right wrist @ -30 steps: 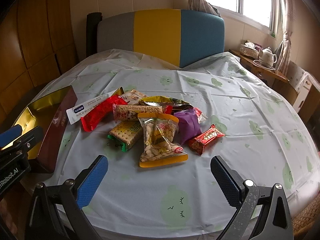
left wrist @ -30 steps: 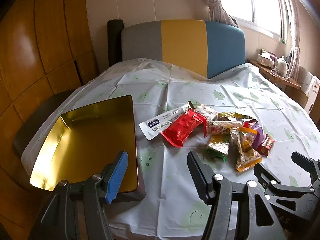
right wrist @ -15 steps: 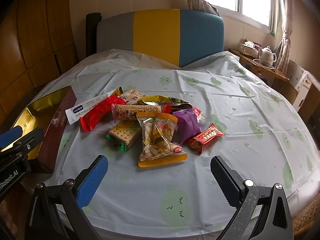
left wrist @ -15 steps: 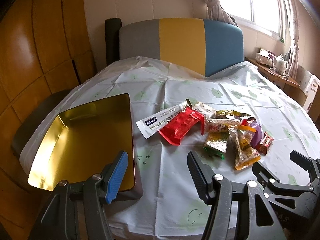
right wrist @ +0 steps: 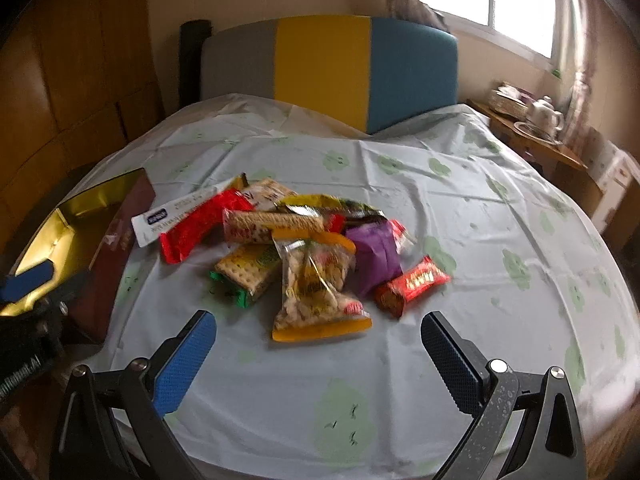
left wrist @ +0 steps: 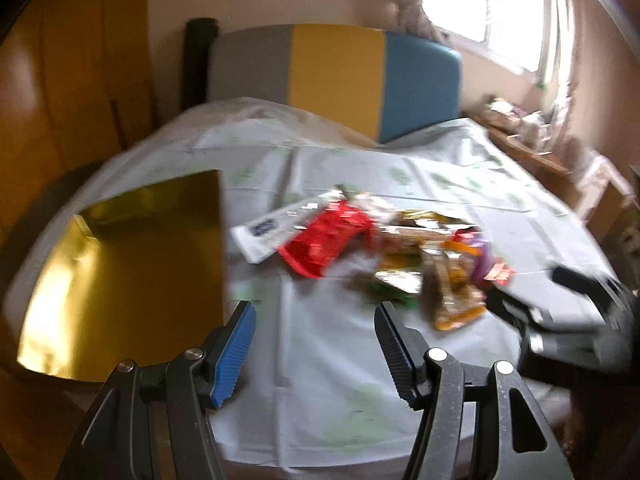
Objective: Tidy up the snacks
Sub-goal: 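Grasp the white stick packet with the left gripper while right grasps clear nut bag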
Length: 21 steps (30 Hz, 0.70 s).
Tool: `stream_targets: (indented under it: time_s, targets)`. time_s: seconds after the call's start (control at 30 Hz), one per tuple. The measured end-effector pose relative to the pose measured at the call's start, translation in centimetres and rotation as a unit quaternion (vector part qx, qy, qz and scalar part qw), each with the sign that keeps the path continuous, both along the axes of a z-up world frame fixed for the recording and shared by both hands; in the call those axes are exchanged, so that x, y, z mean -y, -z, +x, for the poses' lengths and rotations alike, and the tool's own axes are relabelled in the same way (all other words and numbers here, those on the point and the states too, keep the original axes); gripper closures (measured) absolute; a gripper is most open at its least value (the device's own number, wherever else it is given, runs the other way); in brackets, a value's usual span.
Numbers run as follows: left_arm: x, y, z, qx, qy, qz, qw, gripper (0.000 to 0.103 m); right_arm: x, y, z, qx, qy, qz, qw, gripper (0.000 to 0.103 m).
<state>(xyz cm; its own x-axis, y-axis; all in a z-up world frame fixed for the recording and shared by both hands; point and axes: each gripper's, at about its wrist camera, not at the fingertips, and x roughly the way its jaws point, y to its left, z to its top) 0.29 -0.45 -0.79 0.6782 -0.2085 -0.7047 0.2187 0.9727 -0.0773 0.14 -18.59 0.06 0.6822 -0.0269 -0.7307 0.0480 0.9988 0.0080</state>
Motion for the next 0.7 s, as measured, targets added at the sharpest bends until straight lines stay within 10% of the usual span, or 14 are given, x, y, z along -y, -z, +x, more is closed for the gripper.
stream_targets:
  time_s: [0.3, 0.5, 0.7]
  targets:
    - [1.5, -0.2, 2.5, -0.040, 0.096, 0.051, 0.9932, 0.040, 4.1, -0.6, 8.1, -0.082, -0.132, -0.021, 0.988, 0.000]
    - [0.9, -0.8, 7.3, -0.073, 0.124, 0.100, 0.9845, 0.041, 8.3, 2.8, 10.3, -0.129, -0.089, 0.035, 0.987, 0.000]
    - [1.3, -0.1, 14.3, -0.099, 0.136, 0.149, 0.9744, 0.069, 8.1, 1.8, 10.5, -0.112, -0.097, 0.051, 0.988, 0.000]
